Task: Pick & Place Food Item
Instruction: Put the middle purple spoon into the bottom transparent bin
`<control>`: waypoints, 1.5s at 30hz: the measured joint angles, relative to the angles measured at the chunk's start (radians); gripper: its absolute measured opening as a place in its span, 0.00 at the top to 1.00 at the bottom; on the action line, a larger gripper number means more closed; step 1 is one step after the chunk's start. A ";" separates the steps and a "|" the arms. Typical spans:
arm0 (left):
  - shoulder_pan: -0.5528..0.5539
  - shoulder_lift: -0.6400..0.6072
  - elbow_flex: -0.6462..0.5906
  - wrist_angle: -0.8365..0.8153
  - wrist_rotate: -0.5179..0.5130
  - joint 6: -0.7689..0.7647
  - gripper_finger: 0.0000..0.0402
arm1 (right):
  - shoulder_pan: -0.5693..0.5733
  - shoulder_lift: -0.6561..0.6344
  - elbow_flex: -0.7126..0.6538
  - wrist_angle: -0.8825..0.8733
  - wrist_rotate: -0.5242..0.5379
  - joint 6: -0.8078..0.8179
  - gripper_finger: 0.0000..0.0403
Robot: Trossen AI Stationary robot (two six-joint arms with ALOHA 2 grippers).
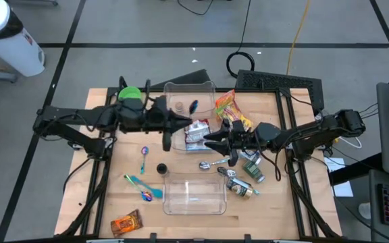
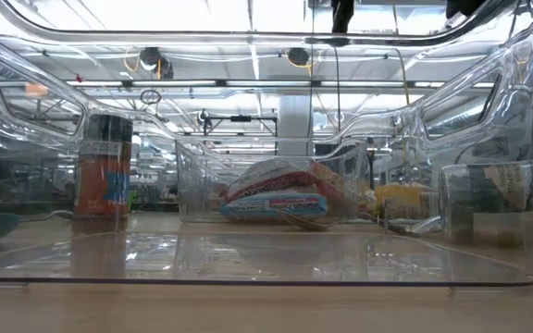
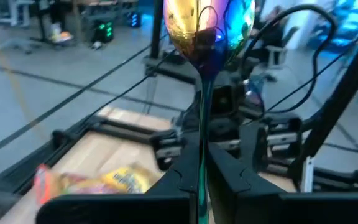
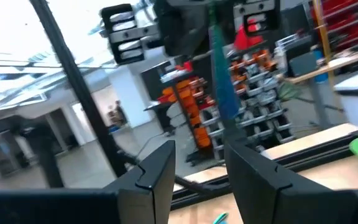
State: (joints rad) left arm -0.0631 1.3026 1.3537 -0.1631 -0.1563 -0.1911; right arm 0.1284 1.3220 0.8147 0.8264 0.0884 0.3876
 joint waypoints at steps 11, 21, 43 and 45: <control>0.000 0.135 -0.001 0.121 0.156 -0.025 0.98 | 0.003 0.000 0.001 0.007 0.016 -0.006 0.68; -0.007 0.152 0.000 0.179 0.151 -0.024 0.98 | 0.003 -0.001 0.001 -0.018 0.014 0.011 0.68; 0.005 0.174 0.001 0.191 0.134 -0.001 0.98 | 0.001 0.000 0.000 -0.016 -0.054 0.019 0.78; 0.005 0.174 0.001 0.191 0.133 -0.005 0.97 | 0.001 0.000 0.000 -0.016 -0.055 0.014 0.85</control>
State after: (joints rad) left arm -0.0586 1.4765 1.3544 0.0274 -0.0231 -0.1956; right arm 0.1291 1.3224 0.8146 0.8104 0.0332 0.4019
